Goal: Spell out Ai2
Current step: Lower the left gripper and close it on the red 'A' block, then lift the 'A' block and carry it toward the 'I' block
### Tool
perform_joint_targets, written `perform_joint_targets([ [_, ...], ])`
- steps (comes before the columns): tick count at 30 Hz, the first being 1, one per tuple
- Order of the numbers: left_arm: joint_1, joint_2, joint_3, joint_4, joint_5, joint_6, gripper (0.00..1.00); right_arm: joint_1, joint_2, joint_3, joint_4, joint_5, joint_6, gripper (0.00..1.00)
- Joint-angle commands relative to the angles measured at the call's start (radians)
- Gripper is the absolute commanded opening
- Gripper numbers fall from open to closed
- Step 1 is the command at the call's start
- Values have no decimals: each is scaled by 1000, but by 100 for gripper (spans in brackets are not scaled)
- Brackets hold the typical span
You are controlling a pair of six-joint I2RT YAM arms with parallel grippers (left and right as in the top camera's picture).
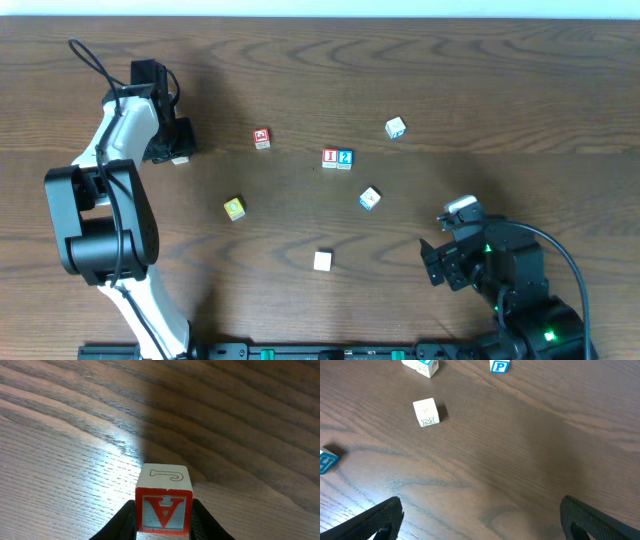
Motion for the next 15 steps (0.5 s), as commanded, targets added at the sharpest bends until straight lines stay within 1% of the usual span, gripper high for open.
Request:
perform_joint_targets([
  [1, 1, 13, -5, -2, 4, -23, 20, -9, -2, -1, 1, 6, 7, 99],
  [4, 1, 13, -4, -2, 4, -98, 10, -9, -2, -1, 1, 6, 6, 99],
  [9, 1, 13, -3, 2, 25, -296, 7, -9, -2, -1, 1, 6, 6, 99],
  [10, 1, 13, -3, 7, 48, -327, 6, -9, -2, -1, 1, 6, 7, 99],
  [13, 1, 13, -3, 56, 180, -454, 5, -9, -2, -1, 1, 6, 6, 99],
  [15, 1, 13, -3, 115, 280, -574, 6, -9, -2, -1, 1, 6, 6, 99],
])
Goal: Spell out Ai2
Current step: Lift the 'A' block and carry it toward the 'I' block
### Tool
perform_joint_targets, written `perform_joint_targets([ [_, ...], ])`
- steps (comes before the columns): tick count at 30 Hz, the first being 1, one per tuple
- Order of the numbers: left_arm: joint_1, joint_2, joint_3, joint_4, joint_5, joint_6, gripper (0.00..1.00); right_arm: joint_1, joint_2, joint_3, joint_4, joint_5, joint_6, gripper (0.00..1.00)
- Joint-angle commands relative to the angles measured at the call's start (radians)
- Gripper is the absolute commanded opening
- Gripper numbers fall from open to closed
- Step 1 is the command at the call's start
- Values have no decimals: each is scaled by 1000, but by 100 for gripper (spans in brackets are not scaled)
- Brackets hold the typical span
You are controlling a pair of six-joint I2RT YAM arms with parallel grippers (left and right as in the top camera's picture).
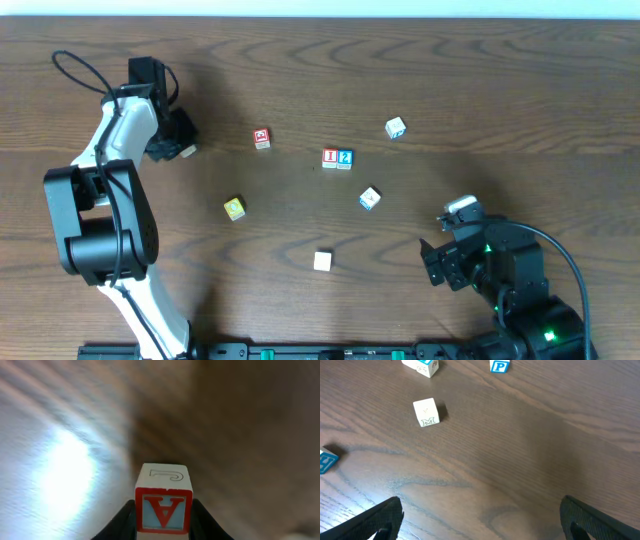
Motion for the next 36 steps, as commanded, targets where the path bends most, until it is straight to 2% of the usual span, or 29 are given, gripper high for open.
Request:
perform_joint_targets([
  [1, -2, 13, -2, 56, 187, -254, 6, -9, -2, -1, 1, 6, 6, 99],
  [3, -7, 13, -2, 97, 223, -379, 6, -9, -2, -1, 1, 6, 6, 99],
  [6, -39, 13, -1, 127, 225, -638, 6, -9, -2, -1, 1, 6, 7, 99],
  [12, -142, 13, -1, 216, 216, -972, 6, -9, -2, -1, 1, 6, 7, 99],
  [18, -256, 13, 16, 418, 194, -1038, 6, -9, -2, -1, 1, 6, 6, 99],
  [25, -315, 13, 82, 413, 130, -1086, 6, -9, -2, -1, 1, 6, 6, 99],
  [33, -351, 13, 99, 406, 121, -1286, 6, -9, -2, -1, 1, 6, 7, 99],
  [36, -362, 13, 99, 392, 120, -1414, 6, -9, -2, -1, 1, 6, 6, 99],
])
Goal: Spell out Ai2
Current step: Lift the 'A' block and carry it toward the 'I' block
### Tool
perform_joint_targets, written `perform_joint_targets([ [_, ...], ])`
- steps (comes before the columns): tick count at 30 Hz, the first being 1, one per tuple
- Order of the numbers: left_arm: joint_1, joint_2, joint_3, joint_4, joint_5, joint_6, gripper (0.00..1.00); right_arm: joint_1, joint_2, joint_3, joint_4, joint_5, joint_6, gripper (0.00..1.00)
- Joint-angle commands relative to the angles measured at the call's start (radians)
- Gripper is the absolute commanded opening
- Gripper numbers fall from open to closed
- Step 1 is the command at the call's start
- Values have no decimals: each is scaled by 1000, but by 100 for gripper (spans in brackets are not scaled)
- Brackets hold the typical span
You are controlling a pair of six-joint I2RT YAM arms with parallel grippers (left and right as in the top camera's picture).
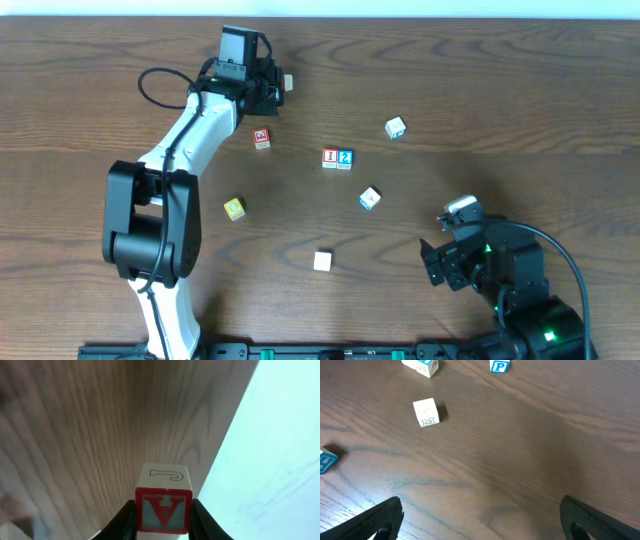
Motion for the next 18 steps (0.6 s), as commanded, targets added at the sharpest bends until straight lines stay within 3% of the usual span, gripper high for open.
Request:
perform_joint_targets([
  [1, -17, 13, 23, -14, -14, -192, 6, -9, -2, -1, 0, 6, 6, 99],
  [4, -37, 13, 23, -18, -23, -307, 6, -9, -2, -1, 1, 6, 7, 99],
  [12, -74, 12, 41, -19, -89, -305, 6, -9, -2, -1, 1, 6, 7, 99],
  [18, -113, 13, 41, -132, -166, -305, 6, -9, -2, -1, 1, 6, 6, 99],
])
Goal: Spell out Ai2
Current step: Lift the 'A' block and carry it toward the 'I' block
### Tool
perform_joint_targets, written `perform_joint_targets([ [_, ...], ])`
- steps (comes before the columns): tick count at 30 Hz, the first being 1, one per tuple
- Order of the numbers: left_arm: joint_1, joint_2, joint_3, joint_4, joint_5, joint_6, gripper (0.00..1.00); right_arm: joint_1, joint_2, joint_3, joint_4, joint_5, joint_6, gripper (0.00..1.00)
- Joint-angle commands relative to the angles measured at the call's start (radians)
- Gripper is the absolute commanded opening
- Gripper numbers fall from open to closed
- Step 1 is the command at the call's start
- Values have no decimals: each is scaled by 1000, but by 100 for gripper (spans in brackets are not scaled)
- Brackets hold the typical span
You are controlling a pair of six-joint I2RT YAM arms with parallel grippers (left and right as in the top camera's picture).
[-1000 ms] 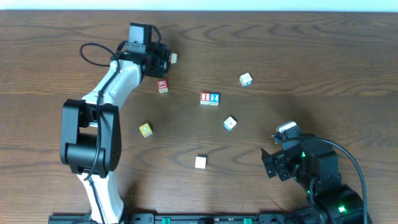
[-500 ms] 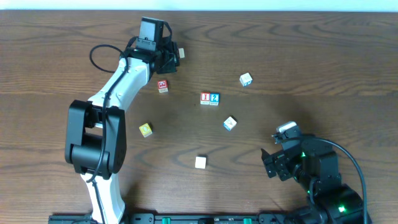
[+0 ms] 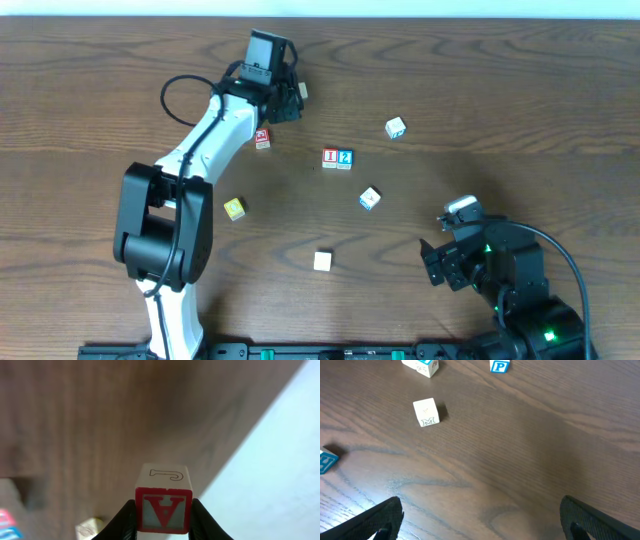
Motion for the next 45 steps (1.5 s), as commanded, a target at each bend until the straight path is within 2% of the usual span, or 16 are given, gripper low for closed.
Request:
perform_joint_targets([
  [1, -21, 13, 19, -52, -62, -60, 6, -9, -2, -1, 0, 6, 6, 99],
  [24, -108, 13, 19, -357, -47, -56, 6, -9, -2, -1, 1, 6, 6, 99],
  [45, -151, 13, 19, -414, -123, -58, 6, -9, -2, -1, 0, 6, 6, 99],
])
